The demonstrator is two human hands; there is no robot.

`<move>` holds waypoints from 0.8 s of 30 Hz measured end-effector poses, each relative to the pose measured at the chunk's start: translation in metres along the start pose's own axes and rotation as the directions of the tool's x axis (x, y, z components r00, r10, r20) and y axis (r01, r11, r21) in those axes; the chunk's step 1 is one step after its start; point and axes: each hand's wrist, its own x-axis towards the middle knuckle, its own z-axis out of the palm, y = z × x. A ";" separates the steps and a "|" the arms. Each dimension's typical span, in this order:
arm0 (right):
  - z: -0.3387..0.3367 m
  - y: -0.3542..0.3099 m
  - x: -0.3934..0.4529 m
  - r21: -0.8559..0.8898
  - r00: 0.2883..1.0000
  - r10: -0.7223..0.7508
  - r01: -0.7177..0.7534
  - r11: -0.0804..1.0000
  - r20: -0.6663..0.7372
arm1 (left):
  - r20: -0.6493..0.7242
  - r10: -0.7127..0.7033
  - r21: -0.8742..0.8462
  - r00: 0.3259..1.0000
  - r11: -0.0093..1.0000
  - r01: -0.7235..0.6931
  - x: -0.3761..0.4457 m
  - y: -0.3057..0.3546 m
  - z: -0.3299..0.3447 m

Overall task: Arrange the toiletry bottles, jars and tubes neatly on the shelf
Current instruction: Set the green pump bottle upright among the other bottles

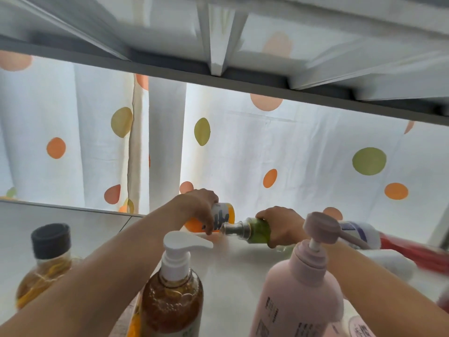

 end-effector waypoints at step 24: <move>-0.111 -0.018 -0.138 0.029 0.412 -0.121 0.339 0.940 -0.903 | -0.688 -0.090 -0.051 0.720 0.996 0.076 -0.216 0.042 -0.139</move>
